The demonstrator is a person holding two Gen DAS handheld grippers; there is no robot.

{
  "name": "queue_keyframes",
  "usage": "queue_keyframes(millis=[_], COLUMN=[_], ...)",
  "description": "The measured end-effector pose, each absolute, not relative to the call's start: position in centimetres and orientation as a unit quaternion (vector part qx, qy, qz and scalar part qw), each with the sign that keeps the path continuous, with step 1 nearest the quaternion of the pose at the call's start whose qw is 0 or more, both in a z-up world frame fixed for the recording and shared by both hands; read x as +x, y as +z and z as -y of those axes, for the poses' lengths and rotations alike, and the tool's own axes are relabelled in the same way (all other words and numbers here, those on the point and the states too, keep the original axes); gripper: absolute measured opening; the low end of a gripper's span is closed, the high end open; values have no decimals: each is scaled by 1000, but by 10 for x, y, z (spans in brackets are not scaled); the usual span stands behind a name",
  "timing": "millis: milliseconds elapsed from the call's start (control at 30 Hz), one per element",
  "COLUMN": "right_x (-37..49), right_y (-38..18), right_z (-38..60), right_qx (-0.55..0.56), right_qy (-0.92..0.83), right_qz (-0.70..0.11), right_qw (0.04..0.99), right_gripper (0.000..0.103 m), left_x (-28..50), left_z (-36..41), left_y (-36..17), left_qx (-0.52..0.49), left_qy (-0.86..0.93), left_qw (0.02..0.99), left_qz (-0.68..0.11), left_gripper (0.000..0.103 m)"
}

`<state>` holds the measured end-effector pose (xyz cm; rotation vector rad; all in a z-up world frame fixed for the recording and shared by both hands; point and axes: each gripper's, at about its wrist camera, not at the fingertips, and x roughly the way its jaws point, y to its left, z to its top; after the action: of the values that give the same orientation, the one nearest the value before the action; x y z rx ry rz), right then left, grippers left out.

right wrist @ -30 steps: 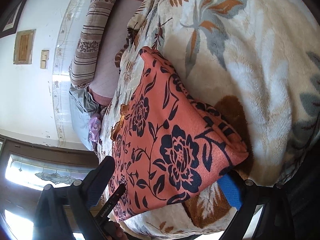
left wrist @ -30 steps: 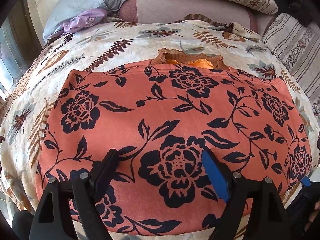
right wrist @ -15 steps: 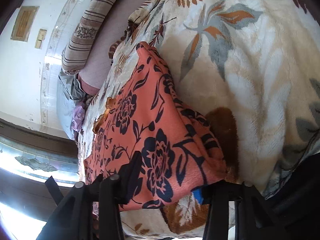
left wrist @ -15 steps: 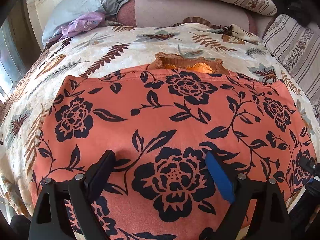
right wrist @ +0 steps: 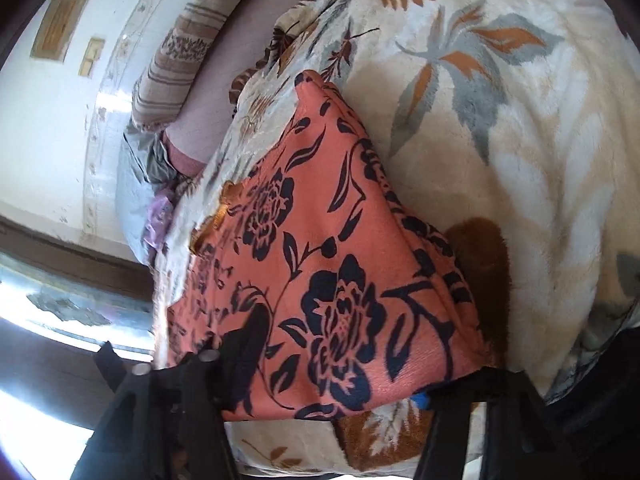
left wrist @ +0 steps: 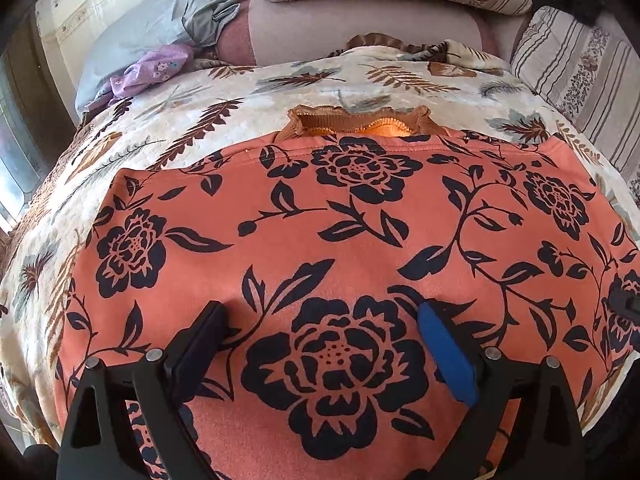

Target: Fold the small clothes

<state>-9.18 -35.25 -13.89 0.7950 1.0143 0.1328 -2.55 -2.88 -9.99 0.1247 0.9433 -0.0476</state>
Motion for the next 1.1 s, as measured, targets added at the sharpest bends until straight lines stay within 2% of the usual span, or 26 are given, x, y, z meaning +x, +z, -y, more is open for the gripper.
queue_keyframes(millis=[33,67,133,267,333,367,400,433,467,500,533,567,633,700,733,767,800,900,1000,1100], right_x=[-92,-93,-96,-95,-88,-89,-94,-98,-101,-104,-107,-109,-109,-104,-103,-103,-104,-107,-105,-112], right_y=[-137,-130,-108,-96,-124,-135,-138,-139,-139,-138,-136,-134,-136,-142,-143,-141,-137,-127,-130,-121], right_z=[350,347,334,328,337,341,349,355,360,364,369,373,378,379,378,374,370,360,362,370], right_qx=[357,337,278,247,280,311,340,359,374,391,403,409,423,425,411,386,359,298,309,332], right_qy=[60,55,43,35,38,46,56,63,73,90,101,99,106,117,111,98,80,53,38,24], right_qz=[-476,-476,-461,-458,-500,-509,-492,-486,-482,-473,-461,-452,-449,-455,-460,-475,-486,-494,-504,-503], right_qw=[802,811,842,853,819,801,800,795,789,785,784,787,780,774,779,785,793,815,806,797], right_gripper=[18,15,13,14,18,24,25,30,41,54,79,86,86,84,66,31,20,18,20,33], left_x=[-26,-27,-27,-27,-26,-25,-24,-23,-22,-24,-27,-32,-37,-30,-33,-34,-34,-32,-35,-42], left_z=[29,29,29,30,30,30,30,30,28,27,26,26,30,33,27,26,27,26,22,21], left_y=[-100,-100,-100,-100,-100,-99,-96,-92,-87,-80,-73,-66,-67,-97,-103,-104,-104,-104,-106,-107], left_qx=[60,61,61,64,64,64,65,61,53,44,37,37,64,84,64,64,72,71,67,68], left_qy=[-21,-20,-18,-16,-16,-16,-15,-14,-14,-18,-22,-25,-20,-22,-24,-23,-26,-35,-45,-55], left_qw=[889,889,889,889,887,886,884,881,879,882,889,899,905,880,890,896,896,897,905,914], left_qz=[-454,-453,-453,-453,-456,-460,-464,-469,-473,-469,-455,-437,-420,-467,-452,-440,-437,-435,-418,-397], left_gripper=[97,97,97,97,97,97,97,97,96,96,96,96,96,97,100,101,102,102,103,103])
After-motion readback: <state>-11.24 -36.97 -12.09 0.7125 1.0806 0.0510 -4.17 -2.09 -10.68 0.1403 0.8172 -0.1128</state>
